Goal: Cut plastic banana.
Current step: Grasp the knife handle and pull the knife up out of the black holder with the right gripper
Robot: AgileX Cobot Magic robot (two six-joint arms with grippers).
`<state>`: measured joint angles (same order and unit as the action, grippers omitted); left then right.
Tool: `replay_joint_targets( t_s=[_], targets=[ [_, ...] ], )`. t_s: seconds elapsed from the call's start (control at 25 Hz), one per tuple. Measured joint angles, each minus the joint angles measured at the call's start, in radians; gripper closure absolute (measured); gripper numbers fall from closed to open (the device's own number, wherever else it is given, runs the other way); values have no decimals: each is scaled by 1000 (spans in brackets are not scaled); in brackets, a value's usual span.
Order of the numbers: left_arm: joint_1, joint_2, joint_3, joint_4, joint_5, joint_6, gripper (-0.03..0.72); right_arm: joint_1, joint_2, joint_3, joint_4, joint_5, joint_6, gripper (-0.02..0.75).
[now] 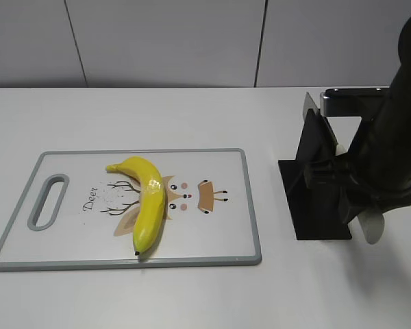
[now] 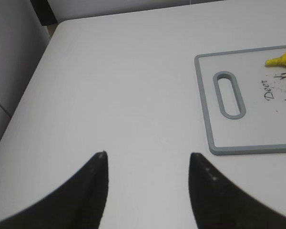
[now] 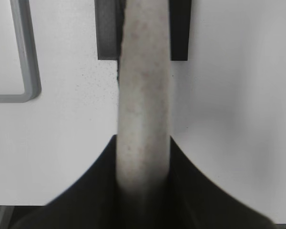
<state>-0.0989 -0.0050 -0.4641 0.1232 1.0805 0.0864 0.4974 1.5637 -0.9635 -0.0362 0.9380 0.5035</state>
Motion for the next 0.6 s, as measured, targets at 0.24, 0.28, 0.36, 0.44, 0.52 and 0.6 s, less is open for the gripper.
replay_joint_targets(
  t_s=[0.24,0.28,0.36,0.44,0.52,0.6],
  targets=[
    [0,0,0,0,0,0,186,0,-44,0,10,8,0,576],
    [0,0,0,0,0,0,186,0,-60,0,11,12,0,576],
    [0,0,0,0,0,0,186,0,-90,0,11,19,0,576],
    [0,0,0,0,0,0,186,0,-120,-7,11,28,0,576],
    [0,0,0,0,0,0,186,0,-149,-18,7,33,0,576],
    [0,0,0,0,0,0,186,0,-175,-36,-6,44,0,576]
  ],
)
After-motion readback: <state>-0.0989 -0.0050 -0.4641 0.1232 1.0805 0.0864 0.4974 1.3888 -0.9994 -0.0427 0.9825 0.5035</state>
